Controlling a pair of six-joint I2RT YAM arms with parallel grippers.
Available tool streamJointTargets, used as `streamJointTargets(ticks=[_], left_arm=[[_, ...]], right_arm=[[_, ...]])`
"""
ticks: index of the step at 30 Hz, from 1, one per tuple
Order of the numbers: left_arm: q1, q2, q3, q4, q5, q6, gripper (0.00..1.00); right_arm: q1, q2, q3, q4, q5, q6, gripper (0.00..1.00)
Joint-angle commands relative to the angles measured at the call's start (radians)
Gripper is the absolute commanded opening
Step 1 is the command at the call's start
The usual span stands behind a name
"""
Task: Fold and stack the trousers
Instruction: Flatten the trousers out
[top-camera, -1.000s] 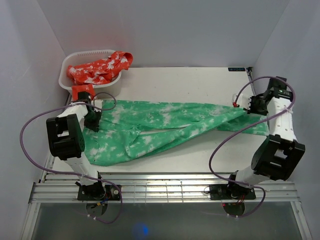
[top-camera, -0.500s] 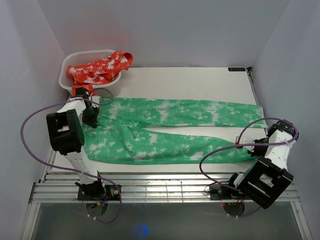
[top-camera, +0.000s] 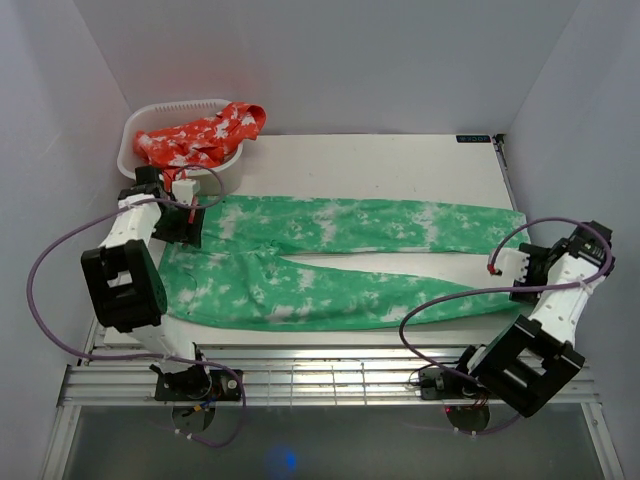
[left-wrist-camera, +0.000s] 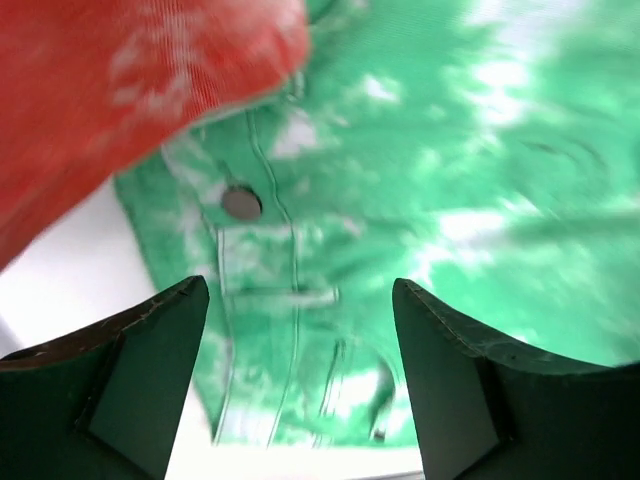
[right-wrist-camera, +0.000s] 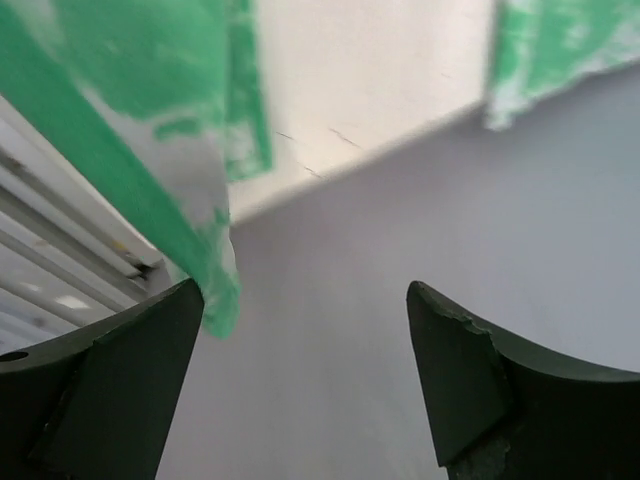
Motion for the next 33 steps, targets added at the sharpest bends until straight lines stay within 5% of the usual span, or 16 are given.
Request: streamJointTargets(ticks=[1,5,11,23,33], left_arm=[[-0.004,-0.212,0.008,-0.122,0.11,0.107,0.85],[-0.004,-0.324,-0.089,-0.202,0.113,0.185,0.85],[0.004,-0.384,-0.28,-0.181,0.072,0.224,0.85],[0.022,-0.287,-0.391,-0.087,-0.006,0.191,0.81],[0.149,-0.22,-0.459,0.011,-0.11,0.214,0.75]], right_arm=[[-0.006,0.083,0.22,-0.078,-0.114,0.009,0.88],[-0.003,0.209,0.428,-0.287,-0.199,0.12,0.8],[0.005,0.349,0.425,-0.306,-0.207,0.311,0.73],[0.071,0.248,-0.058,0.281,-0.087,0.413,0.73],[0.163,0.401,-0.091,0.512,0.016,0.559,0.68]])
